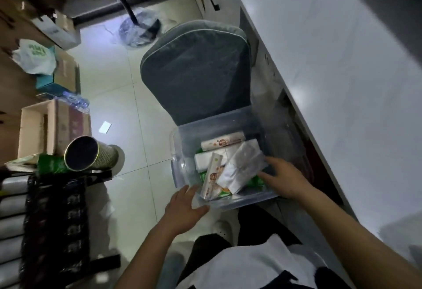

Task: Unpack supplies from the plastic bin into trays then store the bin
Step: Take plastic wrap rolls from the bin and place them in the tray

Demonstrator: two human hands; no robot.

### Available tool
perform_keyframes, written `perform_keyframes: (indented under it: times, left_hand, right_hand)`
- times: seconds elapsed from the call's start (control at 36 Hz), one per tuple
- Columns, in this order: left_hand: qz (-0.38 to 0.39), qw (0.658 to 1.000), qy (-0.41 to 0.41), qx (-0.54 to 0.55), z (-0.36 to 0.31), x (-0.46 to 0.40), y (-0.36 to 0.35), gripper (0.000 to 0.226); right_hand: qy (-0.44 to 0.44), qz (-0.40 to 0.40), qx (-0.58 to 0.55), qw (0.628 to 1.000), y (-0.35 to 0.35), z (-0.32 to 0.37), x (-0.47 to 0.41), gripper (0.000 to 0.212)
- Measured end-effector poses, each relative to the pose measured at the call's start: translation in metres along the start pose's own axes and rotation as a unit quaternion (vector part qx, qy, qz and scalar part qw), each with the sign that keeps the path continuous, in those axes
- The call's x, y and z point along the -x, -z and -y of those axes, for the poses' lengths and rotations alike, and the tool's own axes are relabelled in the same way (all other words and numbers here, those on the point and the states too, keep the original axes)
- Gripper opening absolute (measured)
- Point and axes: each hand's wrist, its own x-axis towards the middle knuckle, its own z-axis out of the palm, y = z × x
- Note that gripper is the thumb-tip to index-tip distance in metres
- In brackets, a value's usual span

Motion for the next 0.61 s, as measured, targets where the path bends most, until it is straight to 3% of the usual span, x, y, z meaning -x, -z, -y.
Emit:
perform_keyframes:
  times: [0.11,0.22,0.33,0.5,0.61]
  left_hand:
    - [-0.005,0.997,0.023,0.076,-0.024,-0.042,-0.007,0.065]
    - [0.016,0.986,0.081,0.143,-0.037,-0.079,-0.022,0.066]
    - [0.024,0.986,0.099,0.132,-0.031,-0.11,-0.041,0.059]
    - [-0.016,0.986,0.12,0.113,-0.012,-0.155,-0.059,0.051]
    - [-0.044,0.976,0.137,0.165,-0.004,-0.198,-0.072,0.052]
  right_hand:
    - [-0.033,0.088,0.032,0.995,-0.023,-0.009,-0.049,0.052]
    - [-0.037,0.144,0.086,0.985,-0.054,-0.018,-0.069,0.047]
    - [-0.05,0.207,0.119,0.97,-0.078,-0.034,-0.075,0.044]
    - [-0.022,0.186,0.135,0.973,-0.096,-0.054,-0.078,0.034]
    - [-0.031,0.117,0.2,0.972,-0.107,-0.069,-0.088,0.047]
